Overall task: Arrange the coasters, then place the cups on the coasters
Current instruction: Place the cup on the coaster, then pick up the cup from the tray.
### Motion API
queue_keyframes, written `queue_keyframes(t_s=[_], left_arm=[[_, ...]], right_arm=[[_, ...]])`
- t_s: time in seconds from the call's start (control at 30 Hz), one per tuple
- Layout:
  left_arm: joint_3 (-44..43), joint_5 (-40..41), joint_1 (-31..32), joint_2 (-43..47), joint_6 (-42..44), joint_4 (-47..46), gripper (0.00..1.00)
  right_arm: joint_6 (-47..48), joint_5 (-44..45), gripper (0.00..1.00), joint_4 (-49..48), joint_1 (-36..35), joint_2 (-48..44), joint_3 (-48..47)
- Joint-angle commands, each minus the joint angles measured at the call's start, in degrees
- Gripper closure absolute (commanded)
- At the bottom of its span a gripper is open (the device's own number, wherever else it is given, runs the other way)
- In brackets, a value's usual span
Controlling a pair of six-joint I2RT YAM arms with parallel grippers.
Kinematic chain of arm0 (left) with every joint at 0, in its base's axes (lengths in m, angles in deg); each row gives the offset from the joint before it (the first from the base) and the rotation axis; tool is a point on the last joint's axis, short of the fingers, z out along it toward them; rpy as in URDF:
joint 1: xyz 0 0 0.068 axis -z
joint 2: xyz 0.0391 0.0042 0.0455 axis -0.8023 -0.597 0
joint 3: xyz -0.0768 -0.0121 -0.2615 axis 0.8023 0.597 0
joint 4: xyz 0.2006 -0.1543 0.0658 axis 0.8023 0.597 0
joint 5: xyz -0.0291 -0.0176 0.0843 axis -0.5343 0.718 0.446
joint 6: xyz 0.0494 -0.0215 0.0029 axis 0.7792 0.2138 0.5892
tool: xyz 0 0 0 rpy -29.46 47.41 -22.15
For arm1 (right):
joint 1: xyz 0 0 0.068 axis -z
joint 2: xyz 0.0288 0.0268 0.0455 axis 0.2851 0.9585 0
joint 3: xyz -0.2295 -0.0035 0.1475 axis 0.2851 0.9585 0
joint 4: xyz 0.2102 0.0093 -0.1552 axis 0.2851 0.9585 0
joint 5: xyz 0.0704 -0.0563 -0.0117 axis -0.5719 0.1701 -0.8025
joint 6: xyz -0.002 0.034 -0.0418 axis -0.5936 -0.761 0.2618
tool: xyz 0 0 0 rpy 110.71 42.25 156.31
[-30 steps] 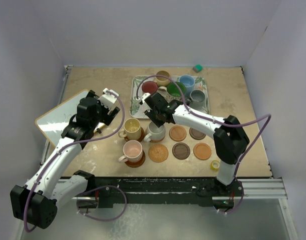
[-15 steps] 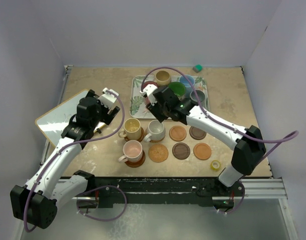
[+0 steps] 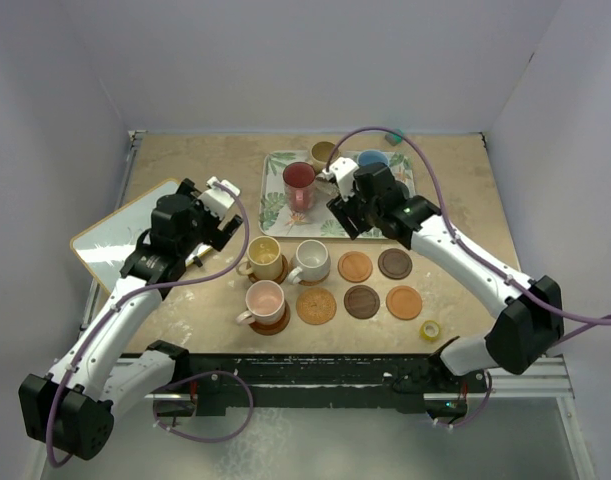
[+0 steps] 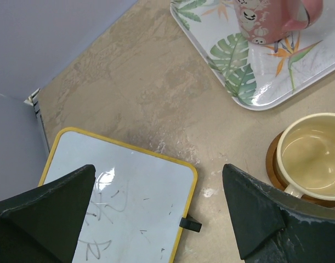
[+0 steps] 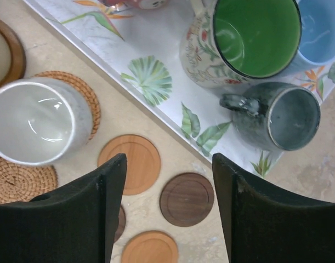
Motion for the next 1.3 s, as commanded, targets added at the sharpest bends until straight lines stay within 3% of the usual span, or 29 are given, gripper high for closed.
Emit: queue_keyframes(t_s=[0.0,0.3,0.57,1.0,1.27], left_arm=[[-2.79,-3.22,-0.33,0.25,0.9,-1.67,0.05],[-0.94,-4.93,-0.35,2.77,0.76,-2.65,0.05],[-0.3,-6.08,-0.31,4.1,-0.04,-2.5,0.05],[0.14,-6.34,-0.3,4.47,-0.38,-2.14,0.05],[0.06,-6.31,-0.33,4.62,-0.37,-2.26,0.06]], right_arm=[[1.36,-1.97,0.31,-0.91,4.11,-3.05,0.84],[0.39,-3.75,0.26,2.47,14.66,-0.19,-3.09],[-0.92,-3.75,0.27,6.06,21.08,7.4,-11.12],[-3.66,-7.03,0.44,15.04,29.88,27.48,-31.25],[-3.83,-6.76,0.58,15.96,30.75,34.2,-35.97]])
